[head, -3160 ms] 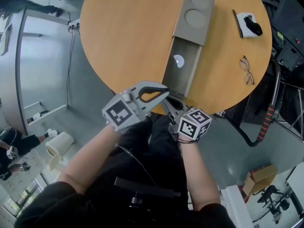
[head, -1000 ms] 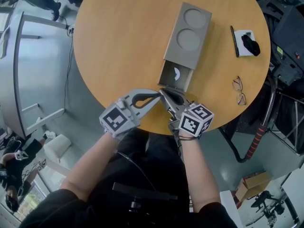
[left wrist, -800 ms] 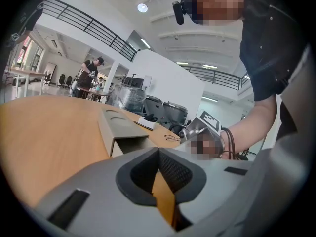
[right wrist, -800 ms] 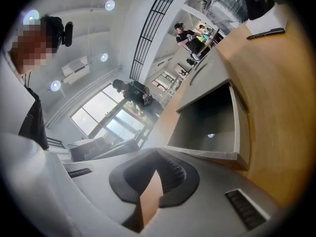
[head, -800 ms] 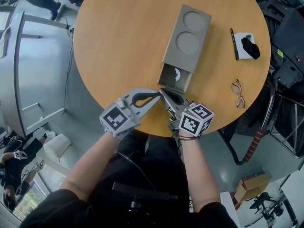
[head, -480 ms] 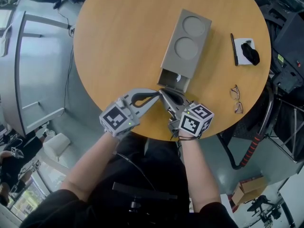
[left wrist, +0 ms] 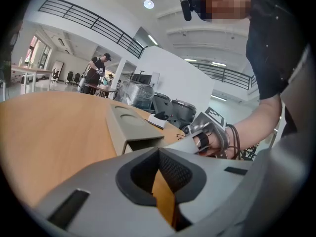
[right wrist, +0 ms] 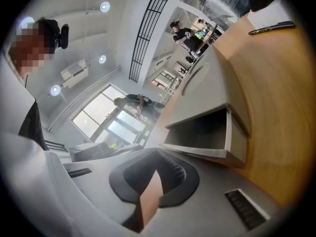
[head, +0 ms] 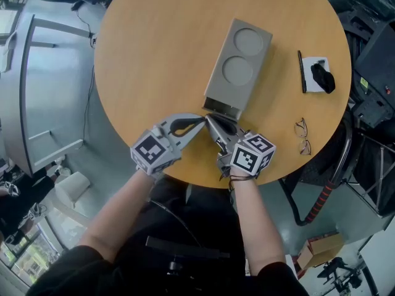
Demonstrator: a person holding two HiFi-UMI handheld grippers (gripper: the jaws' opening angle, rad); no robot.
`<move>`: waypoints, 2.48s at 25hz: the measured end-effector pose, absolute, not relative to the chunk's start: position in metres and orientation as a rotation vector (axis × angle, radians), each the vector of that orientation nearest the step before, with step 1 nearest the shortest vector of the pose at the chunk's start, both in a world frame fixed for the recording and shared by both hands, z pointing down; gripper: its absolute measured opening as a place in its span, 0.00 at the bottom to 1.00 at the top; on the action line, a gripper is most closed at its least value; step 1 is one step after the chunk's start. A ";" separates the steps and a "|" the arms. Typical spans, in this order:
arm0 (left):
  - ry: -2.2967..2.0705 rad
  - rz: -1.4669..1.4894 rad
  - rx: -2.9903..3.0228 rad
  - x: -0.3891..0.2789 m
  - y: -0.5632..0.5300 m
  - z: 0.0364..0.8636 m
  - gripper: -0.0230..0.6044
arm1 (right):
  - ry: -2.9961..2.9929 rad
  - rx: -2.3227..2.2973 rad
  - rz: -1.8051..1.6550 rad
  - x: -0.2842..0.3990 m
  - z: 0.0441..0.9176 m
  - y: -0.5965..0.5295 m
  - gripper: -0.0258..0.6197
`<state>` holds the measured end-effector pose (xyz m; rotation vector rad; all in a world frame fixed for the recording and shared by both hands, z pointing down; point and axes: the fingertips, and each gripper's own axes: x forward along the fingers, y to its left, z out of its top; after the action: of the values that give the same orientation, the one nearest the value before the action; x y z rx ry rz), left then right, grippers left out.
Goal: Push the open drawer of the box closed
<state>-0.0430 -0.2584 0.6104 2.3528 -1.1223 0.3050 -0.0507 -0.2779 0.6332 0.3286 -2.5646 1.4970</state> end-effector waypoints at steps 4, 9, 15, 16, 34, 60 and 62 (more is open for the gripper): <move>-1.129 0.319 2.339 -0.044 -0.265 0.615 0.09 | -2.558 0.333 1.507 -0.051 0.634 -0.287 0.05; -1.147 0.307 2.330 -0.044 -0.273 0.618 0.09 | -2.563 0.342 1.514 -0.052 0.636 -0.299 0.05; -1.154 0.308 2.321 -0.043 -0.273 0.615 0.09 | -2.567 0.369 1.528 -0.052 0.636 -0.311 0.05; -1.154 0.310 2.319 -0.043 -0.272 0.615 0.09 | -2.568 0.373 1.532 -0.051 0.636 -0.312 0.05; -1.173 0.244 2.375 -0.050 -0.250 0.555 0.09 | -2.728 0.478 1.252 -0.030 0.560 -0.307 0.05; -0.921 0.050 2.762 -0.010 -0.098 0.249 0.09 | -3.045 0.508 0.331 0.020 0.236 -0.102 0.05; -0.916 0.058 2.776 -0.009 -0.091 0.238 0.09 | -3.061 0.526 0.313 0.024 0.220 -0.096 0.05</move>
<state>-0.0087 -0.0910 0.2378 2.7756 -0.9161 0.0579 0.0238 -0.0964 0.2203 0.5262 -3.0611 0.3128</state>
